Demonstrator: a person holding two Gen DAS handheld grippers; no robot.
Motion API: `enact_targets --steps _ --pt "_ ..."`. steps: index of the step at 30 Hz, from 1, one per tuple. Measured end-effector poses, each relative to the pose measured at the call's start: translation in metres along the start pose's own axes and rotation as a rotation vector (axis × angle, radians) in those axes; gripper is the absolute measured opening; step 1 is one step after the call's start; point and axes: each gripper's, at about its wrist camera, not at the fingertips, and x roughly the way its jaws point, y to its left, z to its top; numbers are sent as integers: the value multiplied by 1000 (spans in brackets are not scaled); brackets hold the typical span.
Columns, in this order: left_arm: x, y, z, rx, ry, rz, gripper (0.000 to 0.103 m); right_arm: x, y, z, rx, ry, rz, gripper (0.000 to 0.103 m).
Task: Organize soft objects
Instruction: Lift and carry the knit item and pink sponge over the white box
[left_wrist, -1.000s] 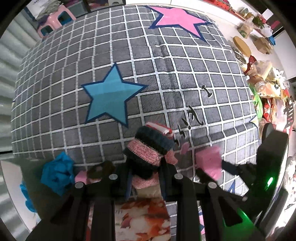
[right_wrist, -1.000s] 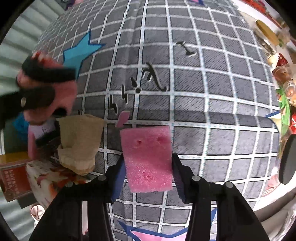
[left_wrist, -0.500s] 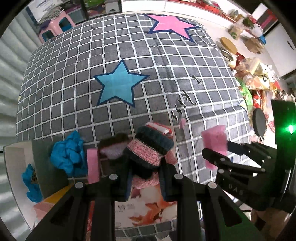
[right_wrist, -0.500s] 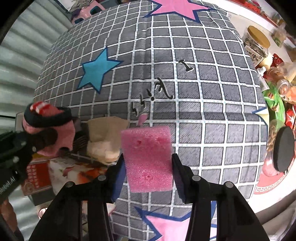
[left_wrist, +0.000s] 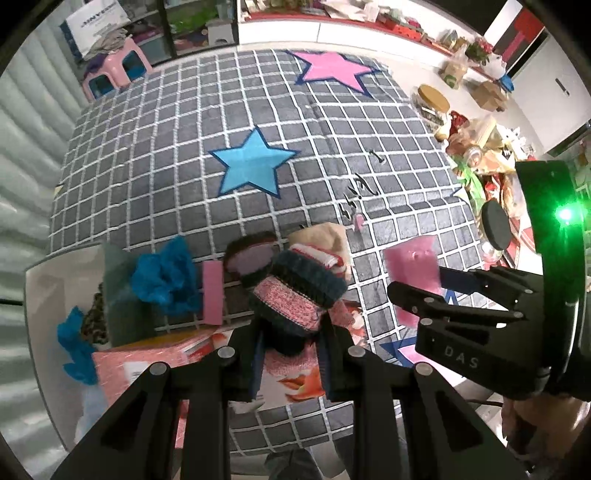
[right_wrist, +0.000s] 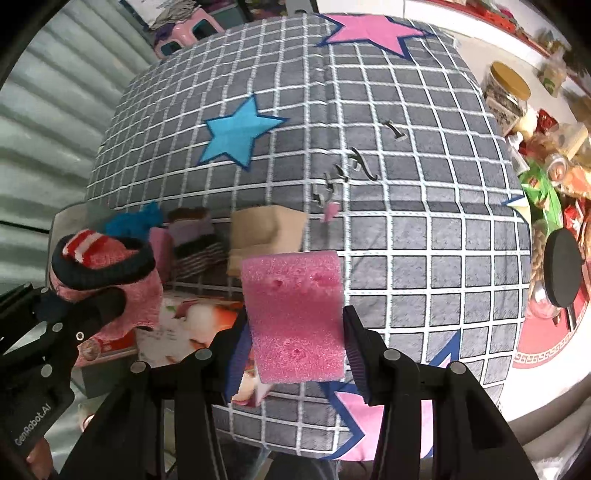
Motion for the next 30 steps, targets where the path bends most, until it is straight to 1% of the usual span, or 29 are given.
enact_targets --steps 4,8,10,15,21,30 --pt "-22 14 -4 -21 -52 1 26 -13 20 1 -38 -25 -1 49" --pt "-46 28 -5 -26 -104 32 26 -29 36 4 -75 -51 -3 49" --pt "-54 34 -6 -31 -114 48 26 -37 44 4 -98 -70 -9 49" --pt "-71 50 -18 -45 -127 75 26 -53 62 3 -145 -92 -8 49" --pt "-83 62 -35 -53 -134 91 26 -61 77 -2 -185 -95 -13 49" --pt "-92 78 -53 -92 -149 84 26 -66 91 -12 -200 -98 -33 49"
